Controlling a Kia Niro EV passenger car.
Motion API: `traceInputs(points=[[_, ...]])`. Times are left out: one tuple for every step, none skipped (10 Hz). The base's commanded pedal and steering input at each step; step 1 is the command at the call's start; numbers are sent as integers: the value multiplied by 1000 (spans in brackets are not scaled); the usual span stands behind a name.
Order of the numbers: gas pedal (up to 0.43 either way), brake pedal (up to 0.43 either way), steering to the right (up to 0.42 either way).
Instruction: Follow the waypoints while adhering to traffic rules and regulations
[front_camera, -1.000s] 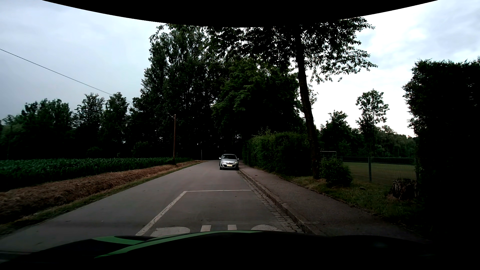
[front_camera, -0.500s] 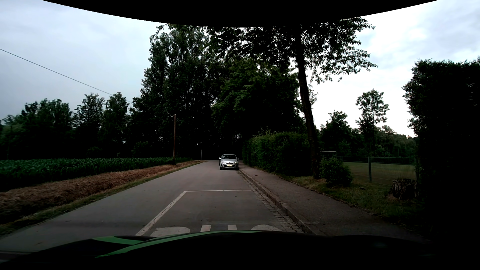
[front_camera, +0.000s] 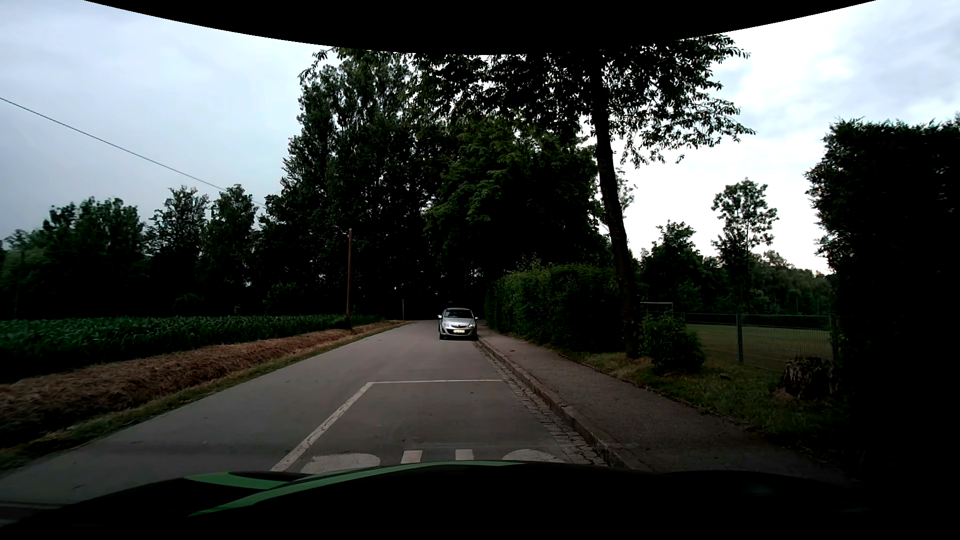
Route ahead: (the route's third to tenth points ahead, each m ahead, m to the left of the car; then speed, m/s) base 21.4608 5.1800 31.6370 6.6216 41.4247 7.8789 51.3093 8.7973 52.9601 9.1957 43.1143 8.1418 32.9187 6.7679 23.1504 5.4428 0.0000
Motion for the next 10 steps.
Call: traceInputs(points=[[0,323,-13],[0,323,-13],[0,323,-13],[0,323,-13],[0,323,-13],[0,323,-13],[0,323,-13],[0,323,-13],[0,323,-13],[0,323,-13]])
